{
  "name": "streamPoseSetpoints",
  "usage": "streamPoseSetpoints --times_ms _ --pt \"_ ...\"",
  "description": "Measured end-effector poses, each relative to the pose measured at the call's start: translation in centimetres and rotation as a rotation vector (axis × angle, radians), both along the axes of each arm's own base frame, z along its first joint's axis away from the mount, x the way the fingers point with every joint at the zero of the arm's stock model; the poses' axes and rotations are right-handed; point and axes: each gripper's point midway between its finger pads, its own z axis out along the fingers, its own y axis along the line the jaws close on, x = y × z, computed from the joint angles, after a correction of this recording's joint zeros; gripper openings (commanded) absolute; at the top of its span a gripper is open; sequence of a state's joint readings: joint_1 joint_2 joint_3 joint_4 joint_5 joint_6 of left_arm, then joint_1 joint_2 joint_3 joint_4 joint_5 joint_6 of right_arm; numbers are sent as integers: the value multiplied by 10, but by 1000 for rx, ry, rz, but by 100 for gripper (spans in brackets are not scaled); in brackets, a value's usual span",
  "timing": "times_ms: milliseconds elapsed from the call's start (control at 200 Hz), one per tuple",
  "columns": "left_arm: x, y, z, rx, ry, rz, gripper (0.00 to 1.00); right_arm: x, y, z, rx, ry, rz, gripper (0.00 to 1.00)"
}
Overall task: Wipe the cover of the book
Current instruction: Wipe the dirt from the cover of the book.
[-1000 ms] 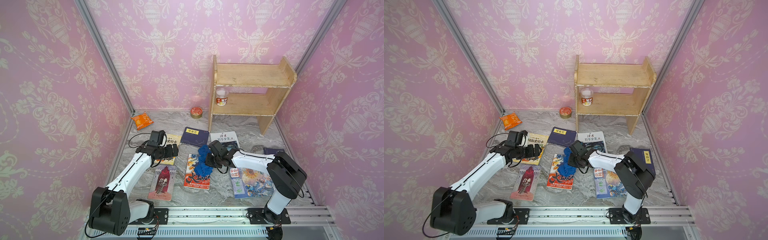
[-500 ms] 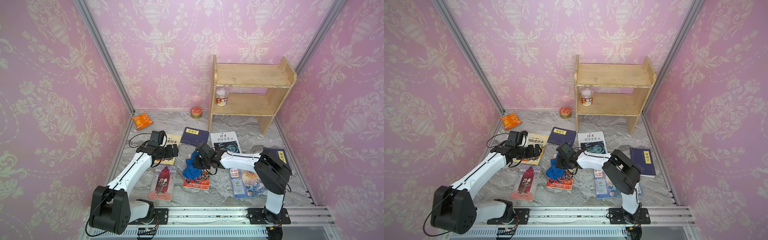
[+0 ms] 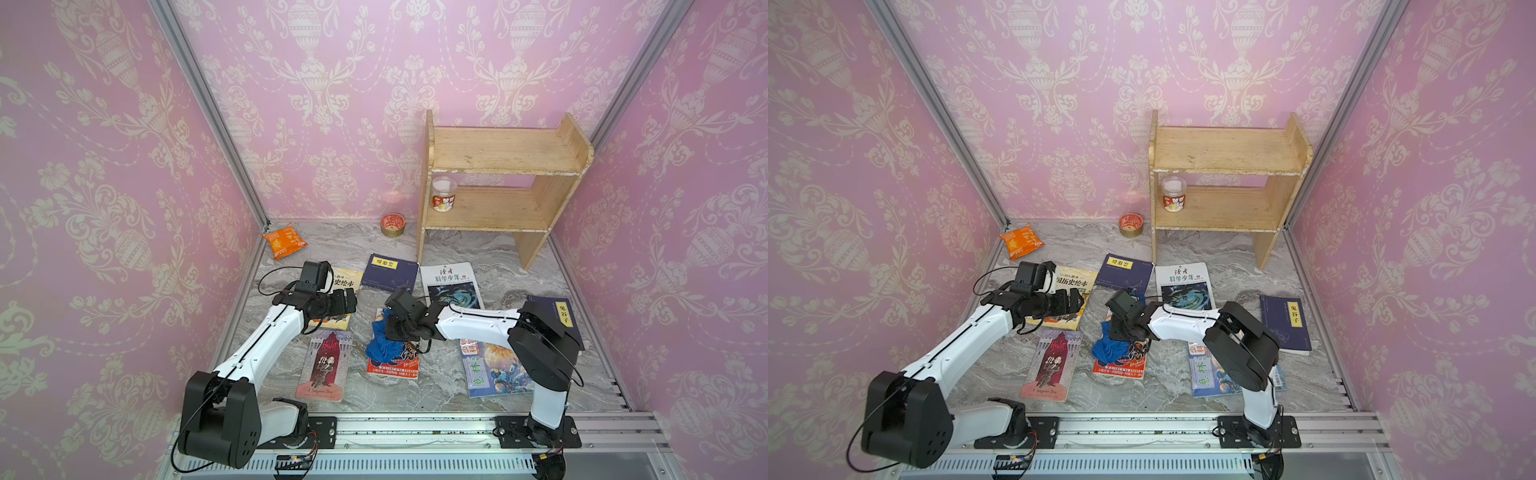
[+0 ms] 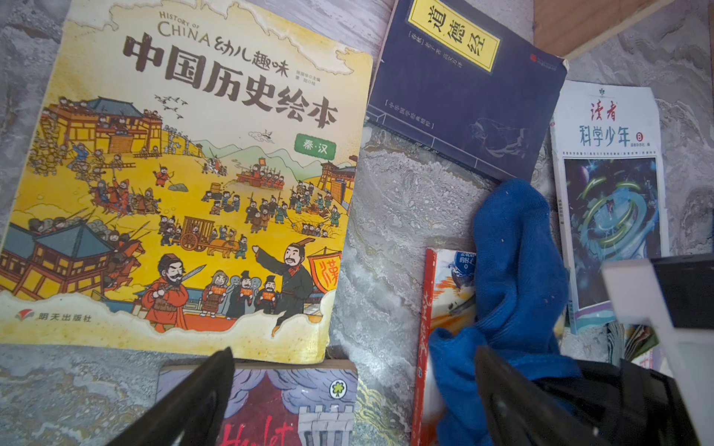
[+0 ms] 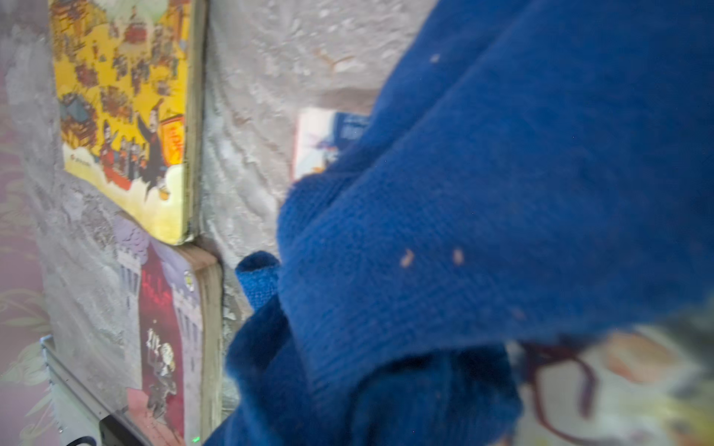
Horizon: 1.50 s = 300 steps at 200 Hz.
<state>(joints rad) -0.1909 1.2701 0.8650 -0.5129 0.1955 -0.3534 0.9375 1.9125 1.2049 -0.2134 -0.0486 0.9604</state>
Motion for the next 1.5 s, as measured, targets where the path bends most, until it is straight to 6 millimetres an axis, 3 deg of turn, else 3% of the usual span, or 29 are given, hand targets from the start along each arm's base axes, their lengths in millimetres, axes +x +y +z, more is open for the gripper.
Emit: streamPoseSetpoints --times_ms 140,210,345,445,545,716,816,921,1091,1176,1281,1441,1501 --pt "0 0 0 0 0 0 99 -4 -1 -1 29 1 -2 0" --pt "0 0 0 0 0 0 100 -9 -19 -1 36 6 -17 0" --pt "0 0 0 -1 0 0 99 -18 -75 -1 17 28 -95 0" --pt "0 0 0 -2 0 -1 99 -19 -86 -1 1 36 -119 0" --pt "0 -1 0 -6 1 -2 99 -19 -69 -1 -39 30 -94 0" --pt "0 -1 0 -8 2 -2 99 -20 10 0 -7 9 14 0" --pt "-1 -1 0 -8 2 -2 99 -26 18 0 17 5 29 0" --pt "-2 -1 0 -9 1 -2 99 -31 -4 0 29 13 6 0" --pt "-2 -2 1 -13 0 -4 99 -45 -77 -2 -16 40 -79 0" --pt "-2 -3 1 -19 1 -8 99 -46 -87 -2 -36 45 -92 0" --pt "-2 -4 1 -24 2 -12 99 -46 -71 -4 -87 39 -59 0" --pt "-2 -4 1 -25 2 -13 99 -47 5 -2 -68 19 57 0" --pt "-2 -4 1 -25 2 -13 99 -48 22 0 -47 18 80 0"
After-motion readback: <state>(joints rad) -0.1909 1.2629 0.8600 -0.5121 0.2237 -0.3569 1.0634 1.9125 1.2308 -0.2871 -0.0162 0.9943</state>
